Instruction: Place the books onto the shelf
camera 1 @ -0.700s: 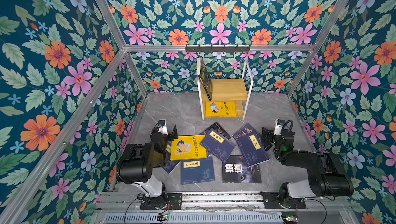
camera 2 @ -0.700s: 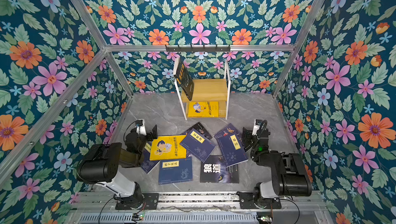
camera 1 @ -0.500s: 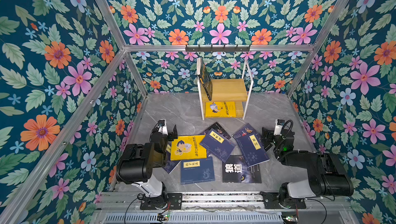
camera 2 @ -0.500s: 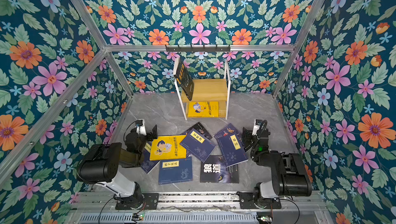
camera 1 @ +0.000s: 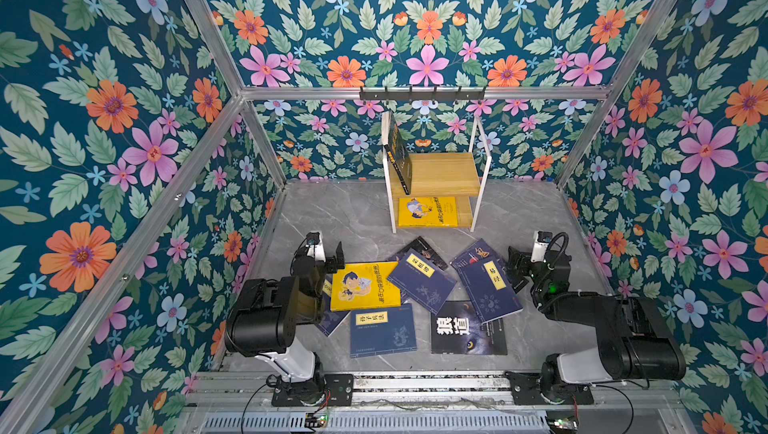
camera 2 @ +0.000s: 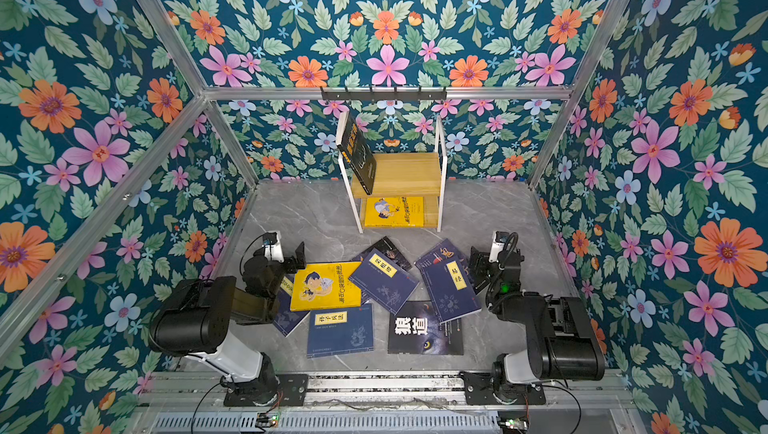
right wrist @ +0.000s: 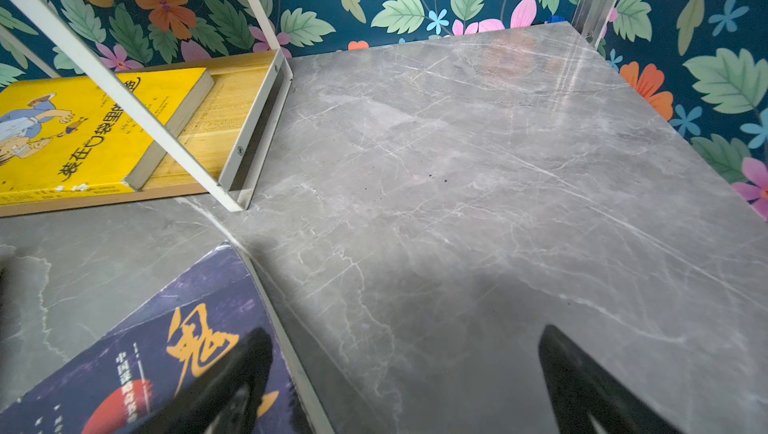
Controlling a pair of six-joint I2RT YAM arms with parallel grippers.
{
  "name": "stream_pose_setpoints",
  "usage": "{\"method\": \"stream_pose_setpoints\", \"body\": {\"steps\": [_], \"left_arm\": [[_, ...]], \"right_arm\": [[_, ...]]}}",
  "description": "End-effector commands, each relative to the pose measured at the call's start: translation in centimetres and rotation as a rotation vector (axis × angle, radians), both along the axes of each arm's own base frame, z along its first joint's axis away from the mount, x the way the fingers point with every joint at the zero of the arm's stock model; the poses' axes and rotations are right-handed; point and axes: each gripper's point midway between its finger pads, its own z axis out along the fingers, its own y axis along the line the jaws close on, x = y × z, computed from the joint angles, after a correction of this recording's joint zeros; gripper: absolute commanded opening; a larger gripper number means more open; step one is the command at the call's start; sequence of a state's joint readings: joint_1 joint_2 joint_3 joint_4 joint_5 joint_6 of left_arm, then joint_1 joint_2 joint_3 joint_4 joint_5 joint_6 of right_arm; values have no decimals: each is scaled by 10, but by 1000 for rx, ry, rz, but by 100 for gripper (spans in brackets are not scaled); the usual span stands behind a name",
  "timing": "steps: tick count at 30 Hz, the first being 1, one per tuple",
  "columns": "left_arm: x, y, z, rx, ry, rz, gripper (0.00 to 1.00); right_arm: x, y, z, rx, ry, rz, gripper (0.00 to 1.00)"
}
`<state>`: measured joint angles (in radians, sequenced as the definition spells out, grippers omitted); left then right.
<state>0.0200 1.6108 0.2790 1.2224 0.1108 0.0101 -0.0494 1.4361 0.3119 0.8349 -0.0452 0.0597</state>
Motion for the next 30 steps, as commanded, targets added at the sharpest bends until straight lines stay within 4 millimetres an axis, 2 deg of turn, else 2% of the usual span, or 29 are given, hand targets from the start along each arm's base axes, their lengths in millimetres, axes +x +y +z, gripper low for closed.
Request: {"method": "stream_pose_setpoints", "body": {"steps": [1,18,22,26,30], "left_arm": [[2,0,7,8,-28,-2,100],[6,-2,12,10,-8,-15,100],[23,-14,22,19,87,-89,100],[39,-28,54,-15,120,-154,100],[57,-40,72,-115,281,-162,100]], "right_arm": [[4,0,8,-7,-33,3,99],[4,-1,11,-9,-40,0,99],[0,-1,32,0,-19,-11,99],[-8,1,57,25,-16,-11,99],[-18,12,80,137,1,4,99]]}}
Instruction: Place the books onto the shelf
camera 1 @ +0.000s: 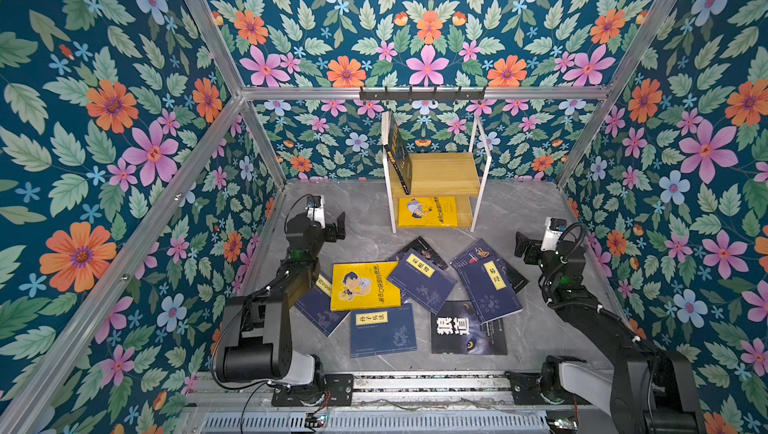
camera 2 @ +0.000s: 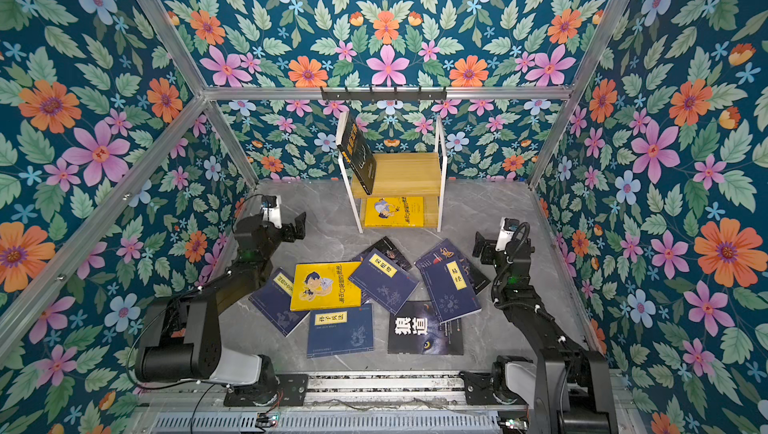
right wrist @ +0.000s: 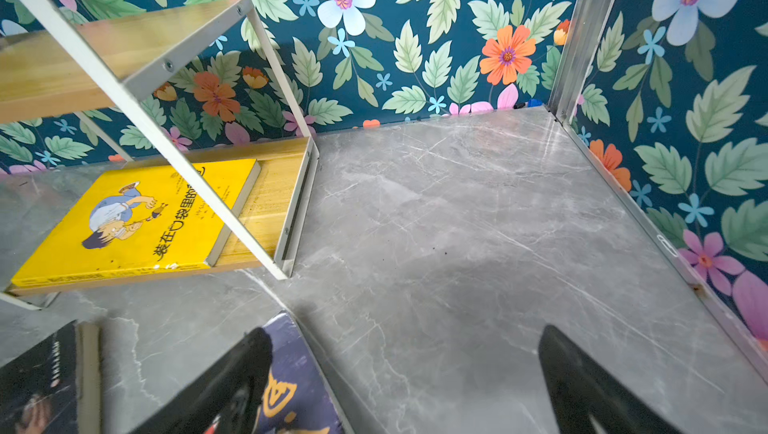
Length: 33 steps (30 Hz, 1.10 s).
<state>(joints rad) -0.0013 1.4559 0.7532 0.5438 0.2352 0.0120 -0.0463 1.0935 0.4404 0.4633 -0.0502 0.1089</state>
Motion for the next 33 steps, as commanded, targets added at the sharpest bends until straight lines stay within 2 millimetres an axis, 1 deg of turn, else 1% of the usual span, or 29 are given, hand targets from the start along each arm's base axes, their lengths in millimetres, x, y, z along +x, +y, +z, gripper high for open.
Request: {"method": "stream_pose_setpoints", "body": {"steps": [1,4,7,9,12,14,16,18,21,23,25,27,30,33], "left_arm": [[-4,-15,-23,-99,270,-29,100],[-6,-41,-9,-223,333,-95,100],[-19,-78,-5,-345,406,-209,100],[-31,-103,-13,-388,484,-264,100],[-48,-135,-32,-417,574,-332,100],[-60,-156,-40,-415,598,-389,100],[-69,-171,-47,-404,606,-436,100],[-76,-178,-57,-396,632,-449,99],[-82,-178,-74,-405,667,-435,96],[-85,-181,-80,-412,677,-440,92],[-89,-188,-85,-406,695,-457,90],[-95,-196,-89,-400,714,-484,88],[-101,-199,-97,-402,749,-492,85],[-107,-199,-105,-419,766,-489,81]], "right_arm": [[-14,14,-5,121,104,31,99],[-21,28,2,213,150,53,99],[-31,53,4,317,223,93,99],[-37,77,5,364,251,148,98],[-44,102,1,412,296,185,95],[-50,119,-3,450,334,197,94],[-54,136,-7,466,353,223,91],[-56,154,-11,471,383,260,88],[-62,175,-22,464,474,279,81],[-68,187,-31,465,522,289,77],[-71,201,-37,474,550,314,70],[-72,214,-43,482,578,339,62],[-76,227,-51,497,627,355,49],[-75,233,-65,496,662,352,33]]}}
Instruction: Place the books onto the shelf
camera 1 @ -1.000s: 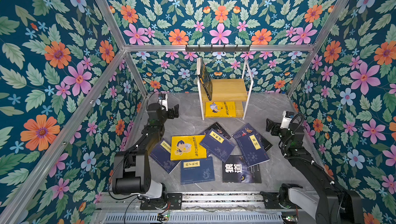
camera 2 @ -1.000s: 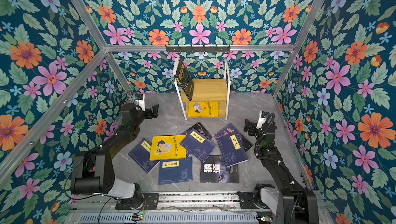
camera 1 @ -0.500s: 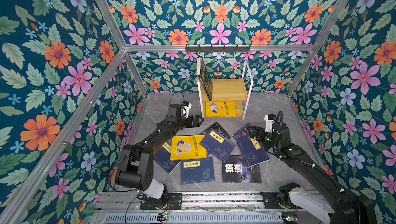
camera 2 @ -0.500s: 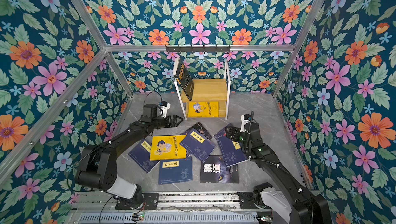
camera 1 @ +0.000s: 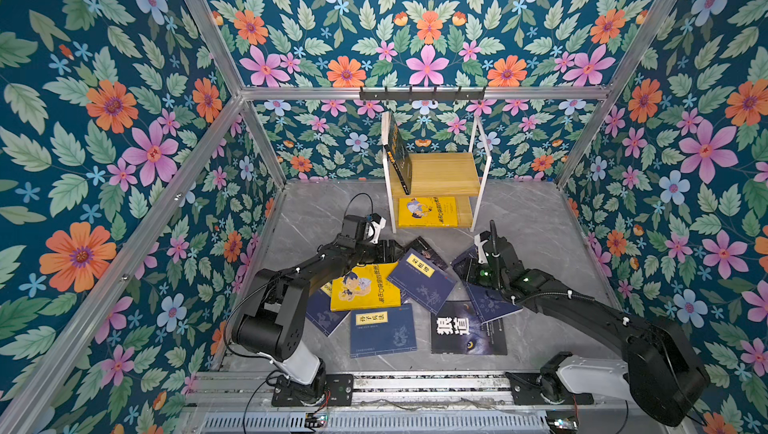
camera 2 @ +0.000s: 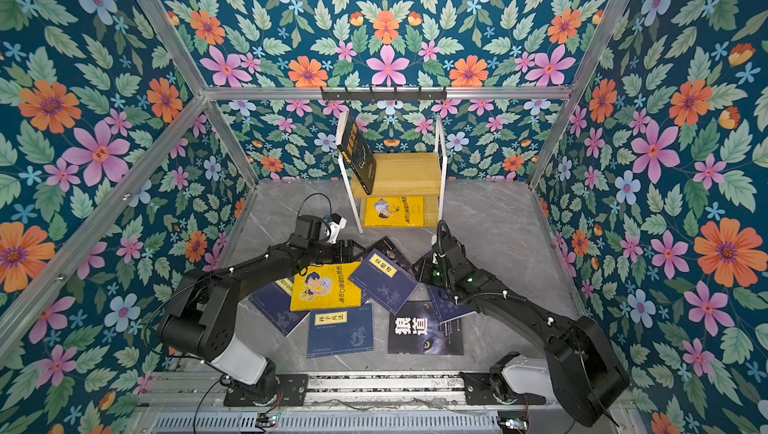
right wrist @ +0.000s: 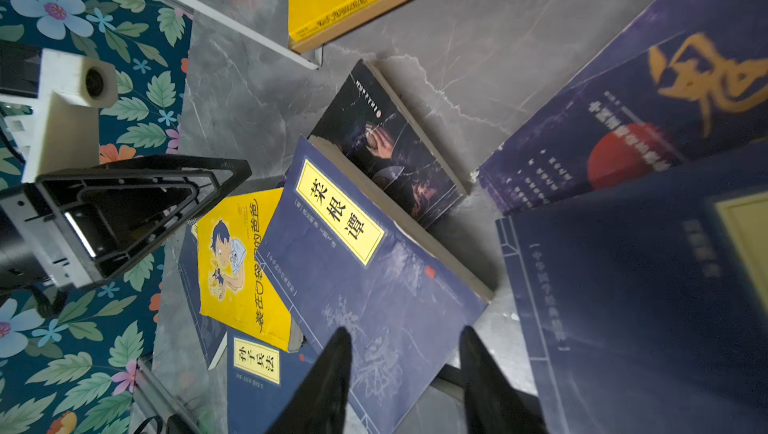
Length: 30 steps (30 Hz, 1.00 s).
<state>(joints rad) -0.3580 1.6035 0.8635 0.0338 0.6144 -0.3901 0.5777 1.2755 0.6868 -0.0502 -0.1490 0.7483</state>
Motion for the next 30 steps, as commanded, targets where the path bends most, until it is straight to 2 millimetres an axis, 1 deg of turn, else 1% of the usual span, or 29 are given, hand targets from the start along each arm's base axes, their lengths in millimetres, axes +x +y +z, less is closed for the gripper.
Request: {"method": "stream_pose_setpoints", "body": {"steps": [1,3,5,7,11,13,16,18,22,24,27,30], "left_arm": [[-5,-3,-2,-28,8,-8,80],[-9,-3,-5,-32,19,-11,79],[-13,-4,-7,-39,21,-15,79],[-16,-5,-10,-44,23,-20,79],[-18,-4,-13,-43,35,-20,78],[-18,-4,-15,-45,41,-14,78],[-18,-4,-20,-43,45,-8,79],[-18,-4,-23,-39,59,-6,79],[-19,-7,-26,-50,73,-10,77],[-20,-10,-26,-47,79,-24,76],[-23,-12,-33,-41,102,-24,69],[-23,-17,-35,-57,117,-31,65]], "right_arm": [[2,6,-9,22,46,-15,29],[1,9,-21,18,85,-15,23],[3,14,-29,30,100,-4,21],[4,19,-37,31,119,10,17],[4,24,-52,20,177,25,5],[4,26,-60,29,185,21,3],[3,22,-76,-18,224,14,2],[-1,18,-86,-45,256,6,1],[-9,16,-101,-26,279,-6,0],[-12,12,-105,-53,297,-5,0],[-12,11,-106,-32,281,-15,0],[-14,10,-110,-52,299,-4,0]]}}
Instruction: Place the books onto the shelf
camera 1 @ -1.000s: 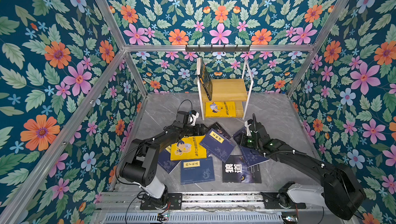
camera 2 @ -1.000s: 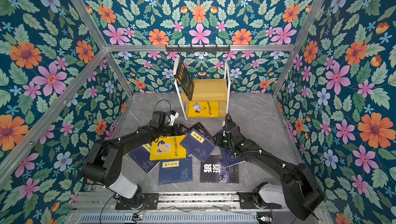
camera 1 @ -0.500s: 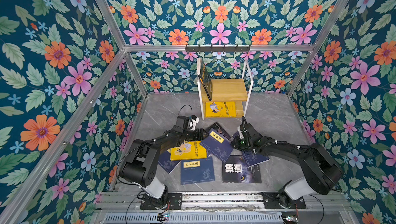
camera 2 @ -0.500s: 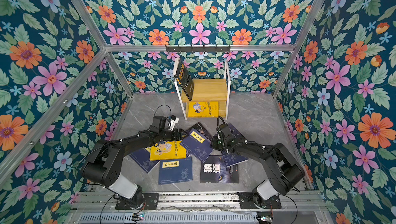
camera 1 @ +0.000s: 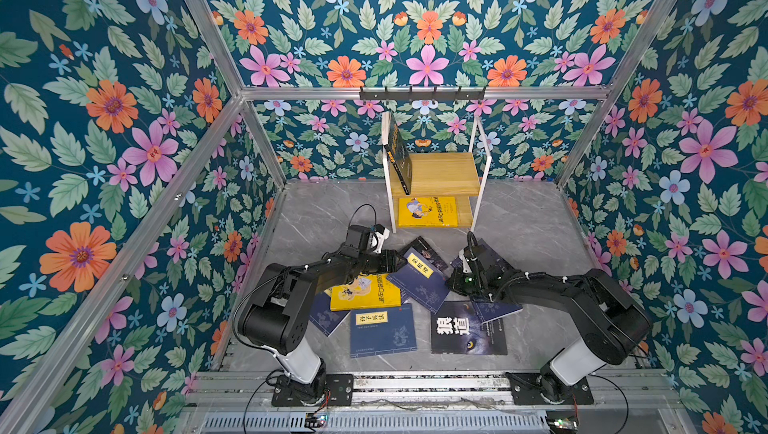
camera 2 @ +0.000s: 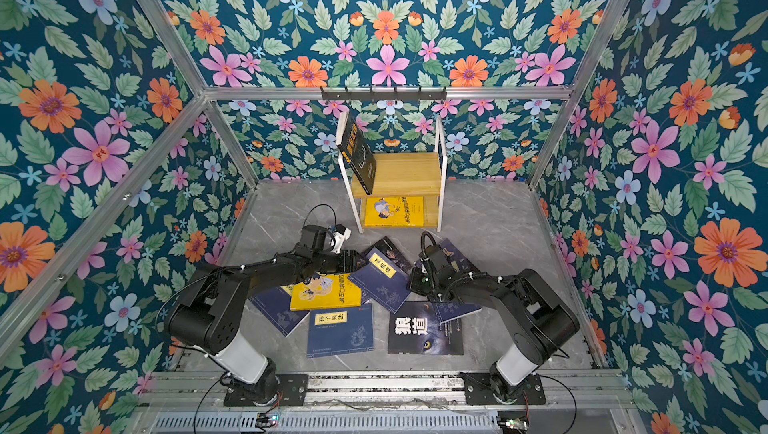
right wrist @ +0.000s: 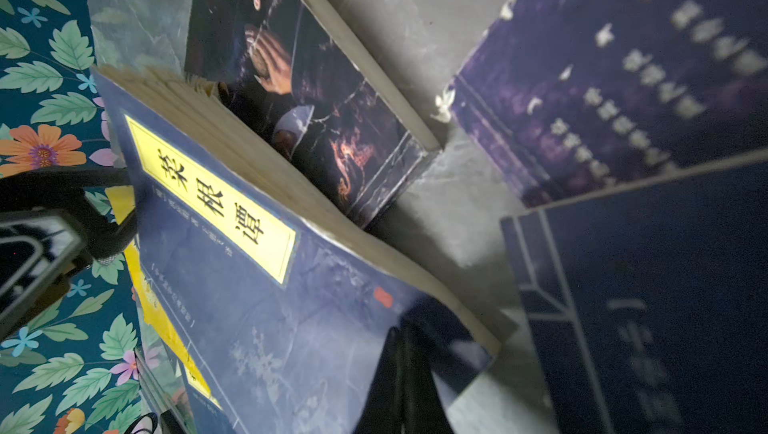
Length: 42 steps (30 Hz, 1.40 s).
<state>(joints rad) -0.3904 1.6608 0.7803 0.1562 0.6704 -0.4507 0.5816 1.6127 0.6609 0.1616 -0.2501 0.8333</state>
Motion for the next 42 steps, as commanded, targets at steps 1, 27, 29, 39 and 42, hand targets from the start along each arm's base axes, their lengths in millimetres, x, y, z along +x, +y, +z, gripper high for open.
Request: {"method": "stream_pose_setpoints", "body": {"steps": [1,27,29,39,42], "left_arm": [[-3,-3,-6,3,46,-7,64],[2,-9,41,-21,-47,-22,0],[6,-11,52,-31,-70,-29,0],[14,-11,84,-68,-91,-3,0],[17,-9,87,-98,-85,11,0]], "right_arm": [[-15,-13,-19,-80,90,-8,0],[1,3,60,-98,-164,56,19],[1,4,78,-169,-222,79,26],[-8,33,142,-433,-525,277,51],[-13,54,149,-483,-630,376,57]]}}
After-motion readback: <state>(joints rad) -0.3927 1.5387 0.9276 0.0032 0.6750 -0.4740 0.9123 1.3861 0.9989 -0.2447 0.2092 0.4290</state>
